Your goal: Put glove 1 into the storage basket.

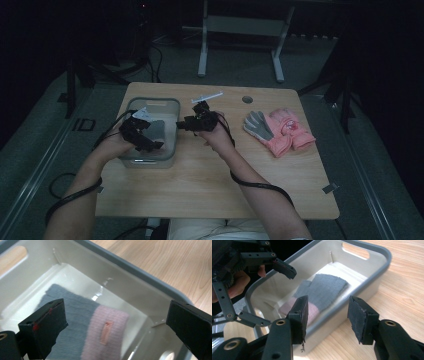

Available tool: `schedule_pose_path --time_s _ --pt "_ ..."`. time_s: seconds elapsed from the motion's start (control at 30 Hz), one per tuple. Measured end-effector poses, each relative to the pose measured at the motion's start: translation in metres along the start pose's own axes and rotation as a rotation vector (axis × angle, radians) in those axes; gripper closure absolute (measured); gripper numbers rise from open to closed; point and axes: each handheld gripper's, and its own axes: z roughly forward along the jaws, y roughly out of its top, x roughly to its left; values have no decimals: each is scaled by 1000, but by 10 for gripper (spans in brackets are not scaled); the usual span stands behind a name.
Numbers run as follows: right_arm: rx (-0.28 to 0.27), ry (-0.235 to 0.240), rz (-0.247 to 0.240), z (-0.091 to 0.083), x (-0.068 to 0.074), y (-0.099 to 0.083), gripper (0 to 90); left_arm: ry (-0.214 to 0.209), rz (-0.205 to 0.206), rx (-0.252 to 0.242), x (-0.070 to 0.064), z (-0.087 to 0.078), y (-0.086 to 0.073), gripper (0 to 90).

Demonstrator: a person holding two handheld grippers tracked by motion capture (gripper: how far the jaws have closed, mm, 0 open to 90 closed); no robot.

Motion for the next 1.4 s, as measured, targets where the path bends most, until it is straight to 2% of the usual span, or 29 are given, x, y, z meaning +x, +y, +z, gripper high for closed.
schedule_pose_path --time_s 0.1,0.17,0.3,0.53,0.7,0.83,0.9,0.97,1.07,1.17,1.23,1.4 --pt "-5 -10 -10 -12 -4 -5 519 -19 -16 -6 -7 4 3 25" --pt "-6 -24 -20 -19 -7 -9 523 -26 -13 -14 -12 6 5 25" --pt "-6 -46 -30 -33 -13 -17 527 -50 -8 -62 -25 11 13 25" --pt "-16 -86 -57 -56 -24 -31 532 -114 41 -106 -52 20 27 26" --pt "-7 -133 -90 -71 -35 -44 542 -134 65 -133 -68 26 33 26" --pt "4 -169 -106 -83 -47 -57 563 -144 61 -181 -79 31 34 26" --pt "3 -183 -113 -90 -55 -63 568 -130 80 -183 -85 34 34 26" --pt "5 -193 -112 -93 -58 -66 570 -136 81 -182 -87 35 34 26" --pt "7 -235 -122 -108 -74 -77 577 -147 83 -190 -94 41 31 26" --pt "6 -271 -134 -120 -86 -84 576 -168 89 -199 -101 45 29 26" --pt "-12 -278 -115 -130 -93 -89 577 -207 85 -218 -106 48 26 26" --pt "-28 -335 -127 -148 -111 -96 582 -228 135 -211 -127 62 22 26"
